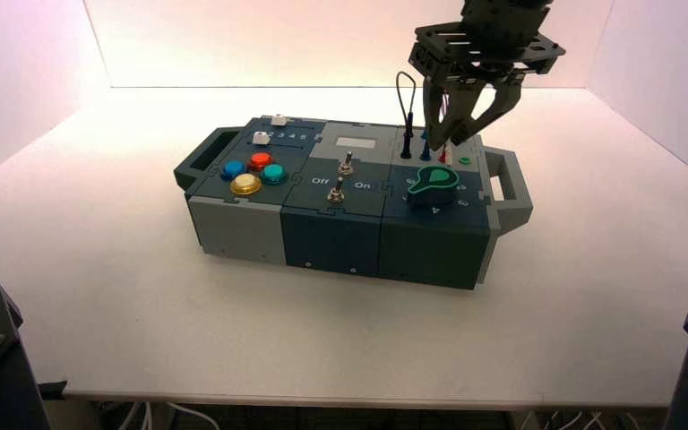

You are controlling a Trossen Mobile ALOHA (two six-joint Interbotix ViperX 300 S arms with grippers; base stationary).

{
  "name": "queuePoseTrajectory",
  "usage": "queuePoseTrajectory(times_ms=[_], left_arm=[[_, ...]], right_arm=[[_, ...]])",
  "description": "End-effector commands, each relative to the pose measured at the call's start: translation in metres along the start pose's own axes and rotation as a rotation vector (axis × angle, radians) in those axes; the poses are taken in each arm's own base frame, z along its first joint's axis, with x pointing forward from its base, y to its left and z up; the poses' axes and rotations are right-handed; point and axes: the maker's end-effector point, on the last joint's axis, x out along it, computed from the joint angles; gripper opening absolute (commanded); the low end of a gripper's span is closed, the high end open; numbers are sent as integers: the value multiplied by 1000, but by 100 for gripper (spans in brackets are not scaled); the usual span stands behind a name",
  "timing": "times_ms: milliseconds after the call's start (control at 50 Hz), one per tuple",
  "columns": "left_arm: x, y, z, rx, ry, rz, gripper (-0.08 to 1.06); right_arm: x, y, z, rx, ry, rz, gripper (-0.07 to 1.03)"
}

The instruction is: Insert the white wire.

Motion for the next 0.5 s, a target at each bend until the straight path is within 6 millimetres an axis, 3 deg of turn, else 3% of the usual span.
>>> queuePoseTrajectory(times_ms=[20,420,500], left_arm=[[-4,-2,15,-5,-36,-6,-3],[-5,-2,17,-4,-44,-6,-3],[-6,-2,18,-4,-49,-7,-3]], right_arm=[[-6,0,12,0,-34,0,43],[3,-7,11,3,-6,-16,37],[4,-8,12,-1,-4,-18,30]])
